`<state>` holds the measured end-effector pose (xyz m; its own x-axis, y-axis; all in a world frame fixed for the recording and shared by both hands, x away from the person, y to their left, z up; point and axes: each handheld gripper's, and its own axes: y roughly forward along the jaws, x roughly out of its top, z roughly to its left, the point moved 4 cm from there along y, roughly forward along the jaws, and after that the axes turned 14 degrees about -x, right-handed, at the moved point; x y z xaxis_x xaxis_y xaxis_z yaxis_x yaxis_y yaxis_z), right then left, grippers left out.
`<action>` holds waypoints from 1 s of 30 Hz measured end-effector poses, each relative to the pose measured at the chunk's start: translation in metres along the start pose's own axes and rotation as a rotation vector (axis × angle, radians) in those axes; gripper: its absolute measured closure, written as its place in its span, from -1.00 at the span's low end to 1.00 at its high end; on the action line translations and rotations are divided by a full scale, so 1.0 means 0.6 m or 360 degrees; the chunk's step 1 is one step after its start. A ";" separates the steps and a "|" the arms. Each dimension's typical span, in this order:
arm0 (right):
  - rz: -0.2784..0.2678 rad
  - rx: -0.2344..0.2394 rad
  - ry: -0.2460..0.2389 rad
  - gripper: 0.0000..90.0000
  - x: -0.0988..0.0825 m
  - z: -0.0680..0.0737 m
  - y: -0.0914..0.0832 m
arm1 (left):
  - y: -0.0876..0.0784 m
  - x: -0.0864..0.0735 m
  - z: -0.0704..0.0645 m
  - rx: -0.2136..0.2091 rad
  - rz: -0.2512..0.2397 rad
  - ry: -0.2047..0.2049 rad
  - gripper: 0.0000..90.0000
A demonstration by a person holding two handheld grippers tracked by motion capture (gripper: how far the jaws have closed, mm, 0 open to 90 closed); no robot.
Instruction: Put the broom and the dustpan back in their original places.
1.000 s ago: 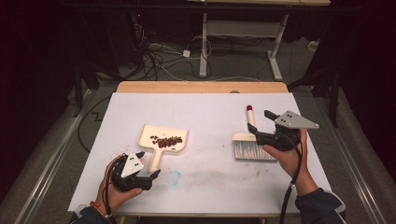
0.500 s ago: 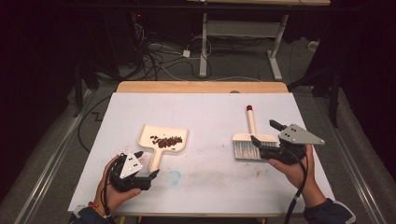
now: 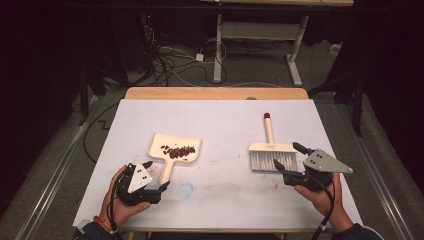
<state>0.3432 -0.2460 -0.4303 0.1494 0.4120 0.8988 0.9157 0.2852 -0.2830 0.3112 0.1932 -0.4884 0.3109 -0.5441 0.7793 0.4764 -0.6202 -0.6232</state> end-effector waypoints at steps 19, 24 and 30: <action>0.0119 0.0030 -0.0071 -0.54 -0.071 0.025 -0.016 | -0.002 0.002 -0.012 -0.0009 -0.0012 0.0040 -0.60; 0.0115 0.0029 -0.0098 -0.53 -0.067 0.030 -0.017 | -0.001 0.000 -0.014 -0.0023 -0.0001 0.0046 -0.60; 0.0124 0.0043 -0.0093 -0.53 -0.068 0.031 -0.015 | 0.003 0.000 -0.013 -0.0022 0.0007 0.0043 -0.60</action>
<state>0.3219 -0.2491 -0.4708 0.1969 0.4834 0.8529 0.8917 0.2734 -0.3608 0.3053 0.1878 -0.4900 0.2904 -0.5619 0.7745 0.4635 -0.6255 -0.6276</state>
